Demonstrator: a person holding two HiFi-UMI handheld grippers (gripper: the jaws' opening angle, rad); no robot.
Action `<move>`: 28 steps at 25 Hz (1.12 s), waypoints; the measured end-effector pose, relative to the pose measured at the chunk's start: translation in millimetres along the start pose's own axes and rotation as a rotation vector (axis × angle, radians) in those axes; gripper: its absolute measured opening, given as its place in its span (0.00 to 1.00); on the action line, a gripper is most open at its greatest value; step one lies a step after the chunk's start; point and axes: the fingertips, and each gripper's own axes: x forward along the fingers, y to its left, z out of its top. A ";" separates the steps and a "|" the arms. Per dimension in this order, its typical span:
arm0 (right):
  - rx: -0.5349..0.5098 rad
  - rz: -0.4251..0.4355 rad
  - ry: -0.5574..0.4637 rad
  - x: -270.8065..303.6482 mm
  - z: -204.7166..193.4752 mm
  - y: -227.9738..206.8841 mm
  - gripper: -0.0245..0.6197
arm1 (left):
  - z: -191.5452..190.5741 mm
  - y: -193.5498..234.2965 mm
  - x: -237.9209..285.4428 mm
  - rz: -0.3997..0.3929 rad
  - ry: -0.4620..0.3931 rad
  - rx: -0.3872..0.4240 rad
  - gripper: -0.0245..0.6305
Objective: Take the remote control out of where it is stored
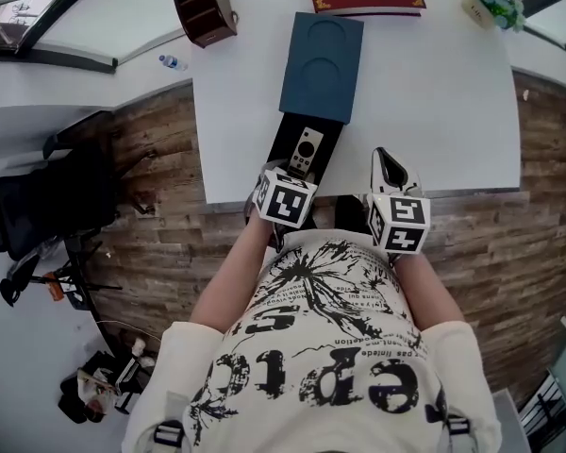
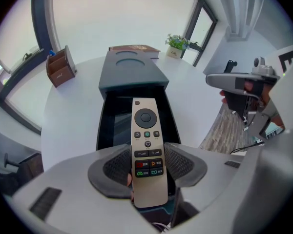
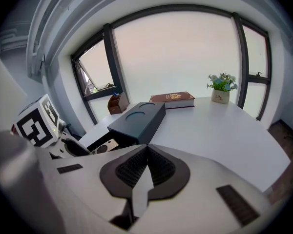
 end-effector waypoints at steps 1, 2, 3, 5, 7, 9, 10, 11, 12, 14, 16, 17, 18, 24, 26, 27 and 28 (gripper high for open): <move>-0.003 -0.006 -0.008 -1.6 2.5 1.2 0.04 | 6.7 -0.7 -5.7 -0.005 -0.024 0.013 0.36; -0.006 -0.013 -0.015 -3.2 5.1 2.2 0.04 | 13.3 -1.5 -11.5 -0.010 -0.050 0.023 0.36; -0.009 -0.020 -0.023 -5.4 7.5 3.3 0.04 | 19.1 -2.3 -17.4 -0.014 -0.075 0.029 0.36; -0.011 -0.034 -0.040 -11.9 11.8 6.4 0.04 | 27.9 -4.4 -29.6 -0.018 -0.122 0.036 0.36; -0.013 -0.044 -0.063 -18.8 18.8 10.3 0.04 | 37.7 -4.6 -42.8 -0.014 -0.175 0.047 0.36; -0.016 -0.055 -0.092 -23.1 30.5 13.1 0.04 | 53.8 -2.7 -56.6 -0.008 -0.249 0.066 0.36; -0.015 -0.059 -0.107 -24.8 37.4 14.5 0.04 | 63.3 -1.6 -63.7 -0.009 -0.294 0.078 0.36; -0.013 -0.062 -0.124 -27.0 44.3 16.3 0.04 | 72.1 -0.6 -71.0 -0.010 -0.341 0.089 0.36; -0.012 -0.064 -0.140 -29.7 50.6 18.7 0.04 | 79.7 0.4 -78.9 -0.013 -0.388 0.095 0.36; -0.012 -0.070 -0.172 -36.0 62.6 23.7 0.04 | 93.6 2.8 -98.5 -0.015 -0.479 0.095 0.36; -0.015 -0.075 -0.202 -42.7 74.4 27.5 0.04 | 107.2 4.7 -122.7 -0.014 -0.567 0.086 0.36; -0.015 -0.077 -0.216 -46.2 80.3 29.5 0.04 | 113.7 5.0 -135.0 -0.013 -0.612 0.084 0.36; -0.015 -0.078 -0.231 -49.6 86.2 31.7 0.04 | 120.3 4.8 -147.7 -0.010 -0.658 0.084 0.36; -0.042 -0.077 -0.309 -63.3 110.2 45.5 0.04 | 154.5 -4.2 -214.8 -0.003 -0.875 0.111 0.36; -0.047 -0.071 -0.332 -68.0 115.2 49.6 0.04 | 161.6 -7.1 -234.4 -0.009 -0.951 0.107 0.36; -0.050 -0.066 -0.345 -70.1 118.7 51.7 0.04 | 165.5 -7.7 -244.3 -0.010 -0.991 0.101 0.36; -0.054 -0.059 -0.356 -71.8 122.3 53.8 0.04 | 169.2 -8.1 -253.9 -0.007 -1.031 0.097 0.36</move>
